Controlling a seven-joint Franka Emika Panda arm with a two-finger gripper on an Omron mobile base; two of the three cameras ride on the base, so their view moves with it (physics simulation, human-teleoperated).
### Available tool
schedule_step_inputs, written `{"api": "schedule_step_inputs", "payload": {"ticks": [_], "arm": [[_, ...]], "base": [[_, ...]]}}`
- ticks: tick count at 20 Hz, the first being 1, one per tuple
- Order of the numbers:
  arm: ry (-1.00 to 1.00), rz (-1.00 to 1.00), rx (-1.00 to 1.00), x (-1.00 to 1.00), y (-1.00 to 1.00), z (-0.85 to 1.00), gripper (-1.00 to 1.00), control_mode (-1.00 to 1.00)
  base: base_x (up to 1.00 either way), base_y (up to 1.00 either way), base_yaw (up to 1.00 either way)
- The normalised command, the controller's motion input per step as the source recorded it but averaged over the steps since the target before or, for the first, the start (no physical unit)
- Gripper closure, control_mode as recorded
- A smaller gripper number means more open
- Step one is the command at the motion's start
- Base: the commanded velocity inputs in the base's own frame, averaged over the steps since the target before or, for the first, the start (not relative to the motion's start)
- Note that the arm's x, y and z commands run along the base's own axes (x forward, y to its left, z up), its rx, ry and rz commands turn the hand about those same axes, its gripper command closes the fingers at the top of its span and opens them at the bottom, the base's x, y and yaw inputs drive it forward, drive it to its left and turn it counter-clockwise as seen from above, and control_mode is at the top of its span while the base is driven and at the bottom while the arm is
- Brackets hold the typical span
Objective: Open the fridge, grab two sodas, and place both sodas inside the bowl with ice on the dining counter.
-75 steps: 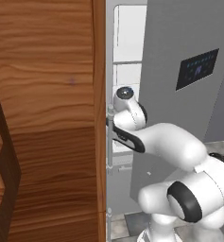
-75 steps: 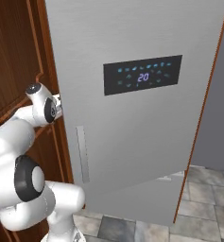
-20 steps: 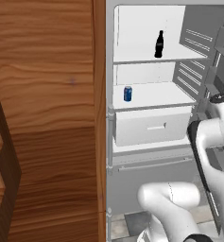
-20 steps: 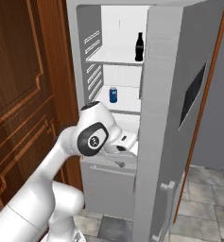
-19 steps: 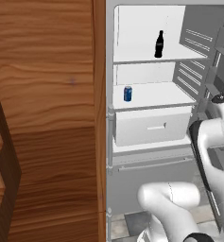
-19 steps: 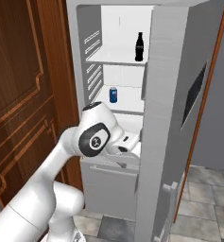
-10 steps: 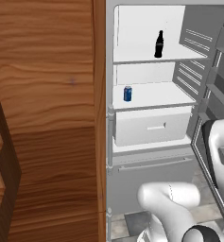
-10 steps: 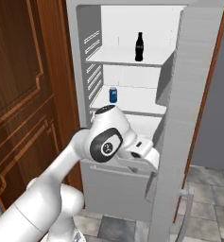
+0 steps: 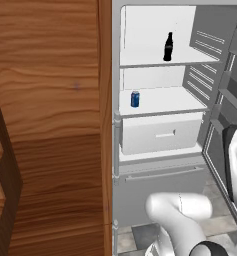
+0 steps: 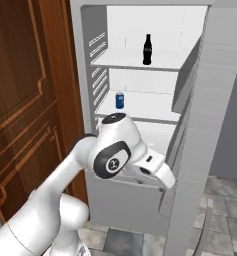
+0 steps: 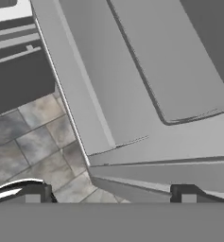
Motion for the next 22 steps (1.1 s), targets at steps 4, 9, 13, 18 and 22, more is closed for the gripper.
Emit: {"api": "schedule_step_inputs", "payload": {"ticks": [4,9,13,18,22], "arm": [[-0.11,0.04,0.03,-0.45,0.38,0.0,-1.0,-1.0],[-0.1,0.05,0.01,-0.23,0.5,0.0,-1.0,-1.0],[-0.15,0.07,0.01,-0.01,0.59,0.08,-1.0,-1.0],[-0.14,0.11,0.04,0.38,0.6,0.17,-1.0,-1.0],[-0.12,0.16,0.07,0.64,0.53,0.23,-1.0,-1.0]], "base": [[0.0,0.0,0.0],[0.0,0.0,0.0],[0.0,0.0,0.0],[0.0,0.0,0.0],[0.0,0.0,0.0]]}}
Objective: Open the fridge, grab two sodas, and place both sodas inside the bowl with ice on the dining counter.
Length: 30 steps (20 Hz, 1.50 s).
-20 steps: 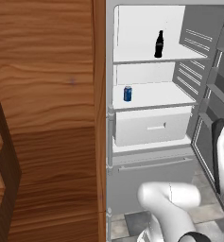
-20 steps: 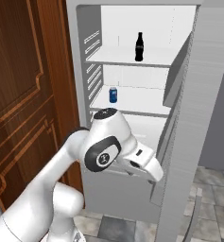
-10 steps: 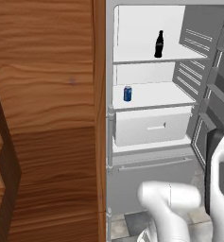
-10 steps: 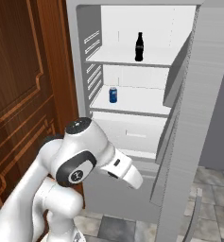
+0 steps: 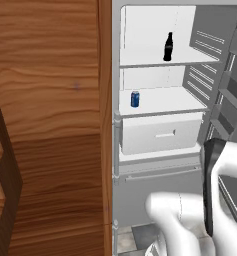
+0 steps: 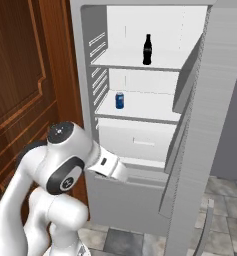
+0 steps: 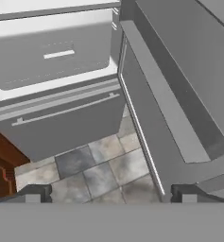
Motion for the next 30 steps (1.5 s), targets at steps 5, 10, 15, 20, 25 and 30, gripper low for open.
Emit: {"api": "schedule_step_inputs", "payload": {"ticks": [5,10,15,20,25,30], "arm": [[-0.04,0.15,0.02,0.38,0.8,0.07,-1.0,-1.0],[0.0,0.17,0.0,0.03,0.94,-0.18,-1.0,-1.0],[0.09,0.08,-0.02,0.0,0.39,-0.23,-1.0,-1.0],[0.02,0.02,0.0,0.2,-0.02,-0.16,-1.0,-1.0],[0.0,0.0,0.0,0.0,0.0,0.0,-1.0,1.0],[0.0,0.0,0.0,0.0,0.0,0.0,-1.0,1.0]], "base": [[0.0,0.0,0.0],[0.0,0.0,0.0],[0.0,0.0,0.0],[0.0,0.0,0.0],[0.34,-0.27,0.11],[0.33,-0.36,0.17]]}}
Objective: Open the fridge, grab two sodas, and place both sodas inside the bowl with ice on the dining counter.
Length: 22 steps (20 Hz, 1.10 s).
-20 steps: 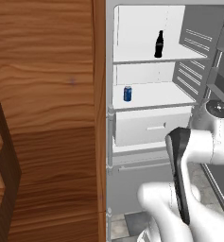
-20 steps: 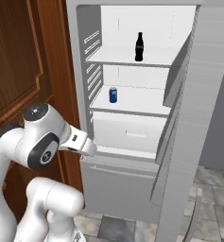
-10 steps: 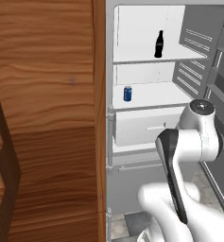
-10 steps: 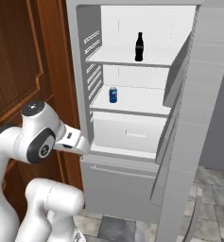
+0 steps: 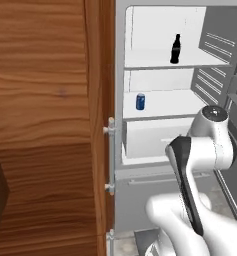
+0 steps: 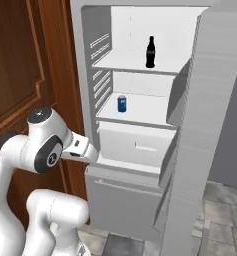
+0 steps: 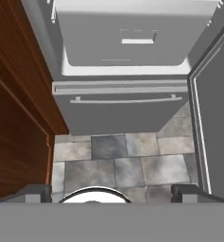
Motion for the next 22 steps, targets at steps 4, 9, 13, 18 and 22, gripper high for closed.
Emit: {"api": "schedule_step_inputs", "payload": {"ticks": [4,9,13,18,22], "arm": [[0.0,0.0,0.0,0.0,0.0,0.0,-1.0,1.0],[0.0,0.0,0.0,0.0,0.0,0.0,-1.0,1.0],[0.0,0.0,0.0,0.0,0.0,0.0,-1.0,1.0],[0.0,0.0,0.0,0.0,0.0,0.0,-1.0,1.0],[0.0,0.0,0.0,0.0,0.0,0.0,-1.0,1.0]], "base": [[0.07,-0.63,0.18],[0.06,-0.64,0.13],[0.35,-0.27,0.07],[0.34,-0.01,0.02],[0.44,0.0,0.0]]}}
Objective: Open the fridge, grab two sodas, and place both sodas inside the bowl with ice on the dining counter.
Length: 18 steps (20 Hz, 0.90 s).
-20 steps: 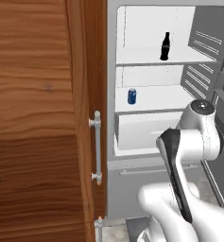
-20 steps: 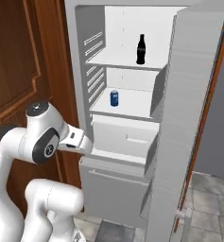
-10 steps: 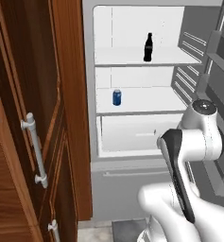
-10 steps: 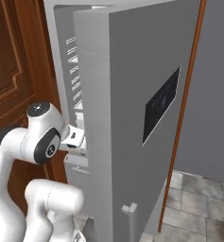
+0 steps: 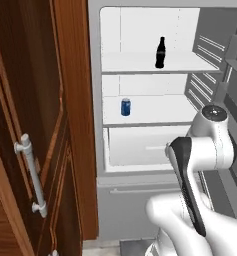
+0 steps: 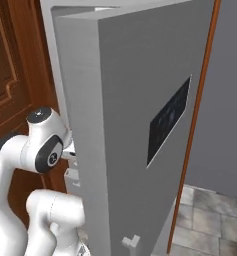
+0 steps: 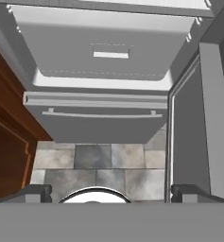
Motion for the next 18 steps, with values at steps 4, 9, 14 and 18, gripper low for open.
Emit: {"api": "schedule_step_inputs", "payload": {"ticks": [4,9,14,18], "arm": [[0.0,0.0,0.0,0.0,0.0,0.0,-1.0,1.0],[0.0,0.0,0.0,0.0,0.0,0.0,-1.0,1.0],[0.0,0.0,0.0,0.0,0.0,0.0,-1.0,1.0],[0.0,0.0,0.0,0.0,0.0,0.0,-1.0,1.0]], "base": [[0.59,0.0,-0.01],[0.69,0.07,-0.12],[0.59,0.18,-0.21],[0.43,0.29,-0.22]]}}
